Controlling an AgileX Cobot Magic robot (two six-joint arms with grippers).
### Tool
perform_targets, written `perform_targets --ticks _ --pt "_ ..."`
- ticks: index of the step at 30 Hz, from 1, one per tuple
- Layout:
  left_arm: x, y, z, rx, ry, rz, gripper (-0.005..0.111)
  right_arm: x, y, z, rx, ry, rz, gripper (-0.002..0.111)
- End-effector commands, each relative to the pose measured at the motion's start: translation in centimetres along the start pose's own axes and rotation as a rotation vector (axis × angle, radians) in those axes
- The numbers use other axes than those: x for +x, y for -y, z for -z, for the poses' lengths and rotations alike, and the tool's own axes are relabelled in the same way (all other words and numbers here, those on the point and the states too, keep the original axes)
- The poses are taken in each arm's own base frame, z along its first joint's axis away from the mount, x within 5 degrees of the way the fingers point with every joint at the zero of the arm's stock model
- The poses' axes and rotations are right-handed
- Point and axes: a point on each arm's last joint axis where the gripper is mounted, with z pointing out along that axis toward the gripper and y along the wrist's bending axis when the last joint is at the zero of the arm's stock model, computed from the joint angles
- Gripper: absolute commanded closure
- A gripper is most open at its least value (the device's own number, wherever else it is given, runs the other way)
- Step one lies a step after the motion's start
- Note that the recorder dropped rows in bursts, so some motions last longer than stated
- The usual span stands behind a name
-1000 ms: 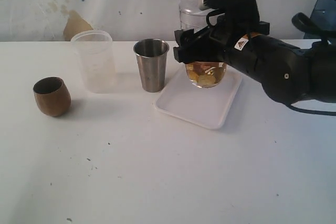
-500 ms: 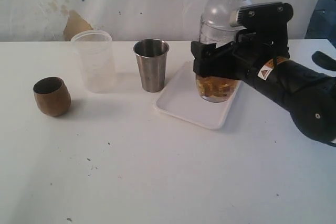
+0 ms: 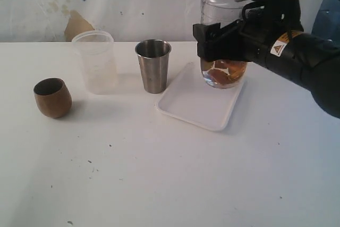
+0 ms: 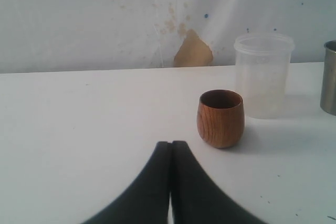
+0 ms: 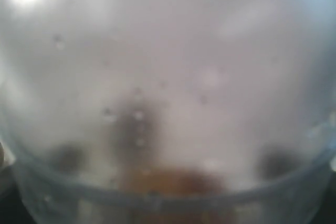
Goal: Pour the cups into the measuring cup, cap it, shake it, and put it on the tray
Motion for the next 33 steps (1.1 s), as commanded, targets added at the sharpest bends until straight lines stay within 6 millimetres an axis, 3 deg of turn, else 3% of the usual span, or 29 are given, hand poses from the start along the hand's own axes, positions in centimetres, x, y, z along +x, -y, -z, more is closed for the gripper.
perform_targets --ticks 1,5,7,8,10,13,16,20,23,28,31,33 --pt "0.0 0.0 0.0 0.001 0.012 0.000 0.107 -2.6 0.0 1.2 -0.002 0.128 0.019 0.108" --pt "-0.1 0.0 0.0 0.001 0.025 0.003 0.107 -4.1 0.0 2.9 0.000 0.162 0.013 0.108" --pt "-0.7 0.0 0.0 0.008 0.094 0.088 0.107 -4.4 0.0 3.2 0.000 0.168 0.013 0.108" --pt "-1.5 -0.1 0.1 0.006 0.184 0.128 0.107 -4.4 0.0 3.2 0.000 0.163 0.013 0.108" --pt "-3.4 -0.5 0.7 0.017 0.403 0.373 0.107 -4.2 0.0 3.2 0.000 0.139 0.013 0.108" --pt "-5.0 -0.8 1.6 0.063 0.608 0.510 0.107 -4.1 0.0 3.2 0.000 0.133 0.013 0.108" --pt "-6.3 -0.6 1.6 0.092 0.550 0.534 0.107 -4.1 0.0 3.2 0.000 0.128 0.013 0.108" --pt "-11.1 -0.5 0.7 0.060 0.394 0.417 0.107 -3.9 0.0 3.2 0.001 0.112 0.013 0.108" --pt "-15.0 -0.6 -1.5 0.038 0.227 0.400 0.107 -3.9 0.0 3.2 0.001 0.103 0.013 0.108" --pt "-20.3 -0.8 -7.9 0.006 -0.054 0.307 0.101 -3.7 0.0 3.2 0.001 0.089 0.013 0.108" --pt "-22.0 -0.8 -12.6 0.001 -0.187 0.259 0.082 -3.7 0.0 3.2 0.001 0.083 0.013 0.108" --pt "-22.5 -0.6 -15.9 0.012 -0.293 0.270 0.062 -3.7 0.0 3.2 0.001 0.081 0.013 0.108"
